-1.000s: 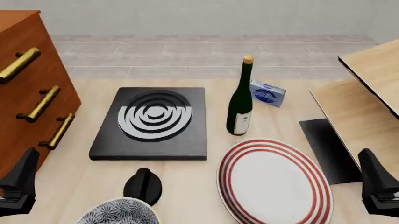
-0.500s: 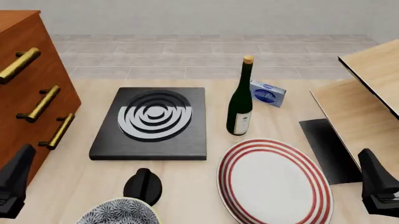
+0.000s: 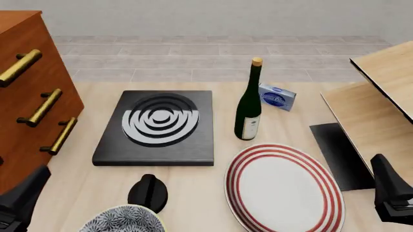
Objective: Put the bowl on the stove.
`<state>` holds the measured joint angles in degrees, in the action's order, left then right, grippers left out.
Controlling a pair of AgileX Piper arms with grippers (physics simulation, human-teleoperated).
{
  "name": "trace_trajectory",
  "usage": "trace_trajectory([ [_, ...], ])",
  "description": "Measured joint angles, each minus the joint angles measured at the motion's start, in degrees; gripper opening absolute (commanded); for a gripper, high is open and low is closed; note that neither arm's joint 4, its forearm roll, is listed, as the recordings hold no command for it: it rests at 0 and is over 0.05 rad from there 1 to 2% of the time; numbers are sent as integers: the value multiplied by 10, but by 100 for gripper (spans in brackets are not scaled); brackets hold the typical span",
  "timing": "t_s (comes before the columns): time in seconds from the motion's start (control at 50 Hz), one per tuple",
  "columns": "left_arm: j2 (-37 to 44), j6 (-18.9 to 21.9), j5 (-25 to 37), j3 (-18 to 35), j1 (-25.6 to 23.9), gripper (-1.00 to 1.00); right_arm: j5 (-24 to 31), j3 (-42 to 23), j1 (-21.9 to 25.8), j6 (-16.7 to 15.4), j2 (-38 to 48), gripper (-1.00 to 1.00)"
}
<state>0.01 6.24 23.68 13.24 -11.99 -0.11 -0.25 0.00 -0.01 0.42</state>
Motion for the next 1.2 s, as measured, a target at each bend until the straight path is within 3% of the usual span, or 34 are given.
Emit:
trace_trajectory([
  [0.58,0,25,69,2,-41,100,0,0,0,0,0,100],
  [1.2,0,34,73,-42,-88,100,0,0,0,0,0,100],
])
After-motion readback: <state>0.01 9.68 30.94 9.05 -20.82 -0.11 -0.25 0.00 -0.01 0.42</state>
